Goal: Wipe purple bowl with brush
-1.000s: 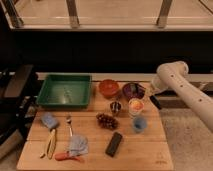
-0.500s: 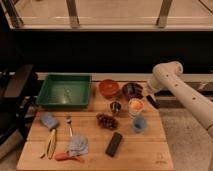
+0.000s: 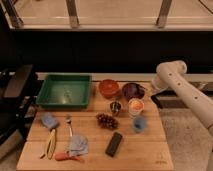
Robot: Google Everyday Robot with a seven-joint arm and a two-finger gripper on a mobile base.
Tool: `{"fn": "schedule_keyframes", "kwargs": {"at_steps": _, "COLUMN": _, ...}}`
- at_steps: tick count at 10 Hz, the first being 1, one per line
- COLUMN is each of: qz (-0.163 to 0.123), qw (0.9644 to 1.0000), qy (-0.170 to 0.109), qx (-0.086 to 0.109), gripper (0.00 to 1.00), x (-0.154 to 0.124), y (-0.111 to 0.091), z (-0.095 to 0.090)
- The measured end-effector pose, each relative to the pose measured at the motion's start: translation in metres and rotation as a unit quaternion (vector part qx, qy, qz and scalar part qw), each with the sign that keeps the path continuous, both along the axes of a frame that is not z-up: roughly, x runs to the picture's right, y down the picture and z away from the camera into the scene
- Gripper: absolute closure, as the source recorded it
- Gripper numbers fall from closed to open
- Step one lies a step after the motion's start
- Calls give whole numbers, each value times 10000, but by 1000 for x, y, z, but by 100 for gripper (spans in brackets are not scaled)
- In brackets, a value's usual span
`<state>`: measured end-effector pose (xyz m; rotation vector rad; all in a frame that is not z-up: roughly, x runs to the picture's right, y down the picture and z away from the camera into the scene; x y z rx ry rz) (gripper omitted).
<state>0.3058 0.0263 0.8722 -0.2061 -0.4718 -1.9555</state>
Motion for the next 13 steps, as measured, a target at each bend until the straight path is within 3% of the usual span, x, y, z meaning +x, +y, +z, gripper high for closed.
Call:
{"fn": "schedule_keyframes", "kwargs": {"at_steps": 3, "qz": -54, "qw": 9999, "qy": -8, "qx": 110, "gripper": 100, "x": -2, "y": -17, "z": 3}}
{"fn": "schedule_keyframes", "kwargs": {"at_steps": 5, "qz": -132, "qw": 9996, "qy": -216, "qx": 158, "gripper": 100, "x": -26, "y": -21, "z": 3}}
{"fn": "schedule_keyframes", "kwargs": {"at_steps": 8, "qz": -222, "qw": 9988, "qy": -425, "qx": 48, "gripper": 100, "x": -51, "y": -4, "z": -2}}
{"fn": "schedule_keyframes", "kwargs": {"at_steps": 11, "qz": -71, "qw": 9993, "qy": -343, "qx": -128, "gripper": 100, "x": -35, "y": 13, "z": -8}}
{"fn": "schedule_keyframes", "kwargs": {"at_steps": 13, "qz": 140, "qw": 9995, "qy": -202, "qx": -184, "gripper": 100, "x": -3, "y": 17, "z": -9}}
